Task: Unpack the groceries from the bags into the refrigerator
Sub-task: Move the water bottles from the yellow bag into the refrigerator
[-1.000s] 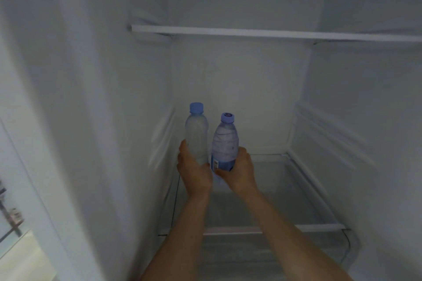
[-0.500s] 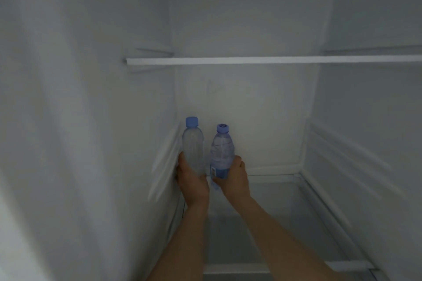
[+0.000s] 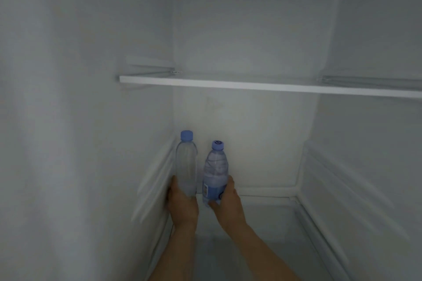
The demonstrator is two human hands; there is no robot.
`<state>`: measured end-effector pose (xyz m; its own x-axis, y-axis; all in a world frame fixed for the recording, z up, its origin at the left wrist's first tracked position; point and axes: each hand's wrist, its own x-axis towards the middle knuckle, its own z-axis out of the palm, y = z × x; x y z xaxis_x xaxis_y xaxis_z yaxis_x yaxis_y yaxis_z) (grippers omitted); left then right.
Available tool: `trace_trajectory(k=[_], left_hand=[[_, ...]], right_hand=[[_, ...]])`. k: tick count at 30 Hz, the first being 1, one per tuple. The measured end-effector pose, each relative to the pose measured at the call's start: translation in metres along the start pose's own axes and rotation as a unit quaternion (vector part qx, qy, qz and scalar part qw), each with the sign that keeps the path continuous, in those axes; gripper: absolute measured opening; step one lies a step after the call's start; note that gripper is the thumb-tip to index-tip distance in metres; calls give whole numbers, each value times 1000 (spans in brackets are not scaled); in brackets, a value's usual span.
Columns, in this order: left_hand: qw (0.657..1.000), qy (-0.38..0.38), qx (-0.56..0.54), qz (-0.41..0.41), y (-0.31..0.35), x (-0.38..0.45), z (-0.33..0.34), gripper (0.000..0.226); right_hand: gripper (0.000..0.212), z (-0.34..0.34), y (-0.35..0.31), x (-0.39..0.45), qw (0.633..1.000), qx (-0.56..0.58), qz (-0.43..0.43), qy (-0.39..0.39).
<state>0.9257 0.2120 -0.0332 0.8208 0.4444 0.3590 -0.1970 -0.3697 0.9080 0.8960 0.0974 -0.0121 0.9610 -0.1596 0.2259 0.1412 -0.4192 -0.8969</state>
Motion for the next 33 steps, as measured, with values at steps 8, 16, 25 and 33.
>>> trace_trajectory(k=[8, 16, 25, 33], left_hand=[[997, -72, -16, -36, 22, -57, -28, 62], [993, -101, -27, 56, 45, -134, -89, 53], [964, -212, 18, 160, 23, -255, -191, 35], [922, -354, 46, 151, -35, -364, -276, 30]], right_hand=[[51, -24, 6, -40, 994, -98, 6, -44], [40, -51, -18, -136, 994, -72, -56, 63], [32, -39, -8, -316, 980, -76, -62, 172], [37, -9, 7, -480, 979, -115, 80, 148]])
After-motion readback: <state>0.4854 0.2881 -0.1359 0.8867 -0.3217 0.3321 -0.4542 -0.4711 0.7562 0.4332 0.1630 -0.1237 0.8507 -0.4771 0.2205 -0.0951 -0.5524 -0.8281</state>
